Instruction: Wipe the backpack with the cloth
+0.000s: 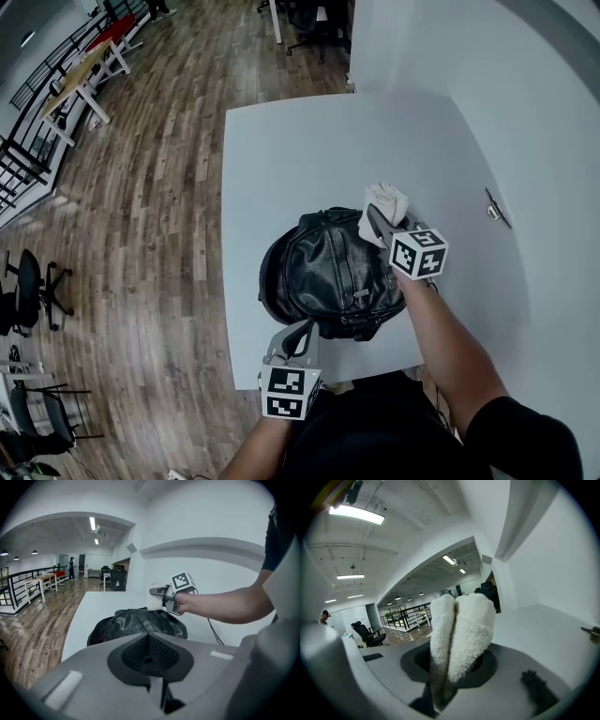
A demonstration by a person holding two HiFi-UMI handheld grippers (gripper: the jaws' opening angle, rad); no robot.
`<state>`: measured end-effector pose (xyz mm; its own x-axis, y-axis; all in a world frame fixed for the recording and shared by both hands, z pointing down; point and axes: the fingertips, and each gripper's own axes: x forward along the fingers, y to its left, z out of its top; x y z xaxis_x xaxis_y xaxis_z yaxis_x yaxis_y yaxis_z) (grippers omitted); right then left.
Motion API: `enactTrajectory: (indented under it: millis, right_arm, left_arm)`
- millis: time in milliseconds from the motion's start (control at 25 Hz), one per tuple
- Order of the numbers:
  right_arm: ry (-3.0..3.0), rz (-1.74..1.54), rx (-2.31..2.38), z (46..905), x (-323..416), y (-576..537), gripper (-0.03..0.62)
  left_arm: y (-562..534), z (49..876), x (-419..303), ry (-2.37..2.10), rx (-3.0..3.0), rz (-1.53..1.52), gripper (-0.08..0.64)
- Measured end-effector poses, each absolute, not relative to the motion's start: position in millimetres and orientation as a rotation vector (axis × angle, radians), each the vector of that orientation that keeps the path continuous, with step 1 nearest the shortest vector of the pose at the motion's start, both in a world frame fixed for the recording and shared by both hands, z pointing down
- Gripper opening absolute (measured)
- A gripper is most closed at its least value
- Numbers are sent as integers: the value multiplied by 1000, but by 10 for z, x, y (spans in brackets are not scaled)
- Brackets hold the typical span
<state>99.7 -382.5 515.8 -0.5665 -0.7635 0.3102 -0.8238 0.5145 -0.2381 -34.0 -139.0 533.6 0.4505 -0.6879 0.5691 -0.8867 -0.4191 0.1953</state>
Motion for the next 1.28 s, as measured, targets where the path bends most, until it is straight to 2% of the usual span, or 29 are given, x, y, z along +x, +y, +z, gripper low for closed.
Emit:
enactTrajectory:
  millis: [1280]
  right_arm:
    - [-2450,421,1598,4893,1905,-3694,84]
  left_arm:
    - [-1229,5161,-177,-1280,2316,566,8]
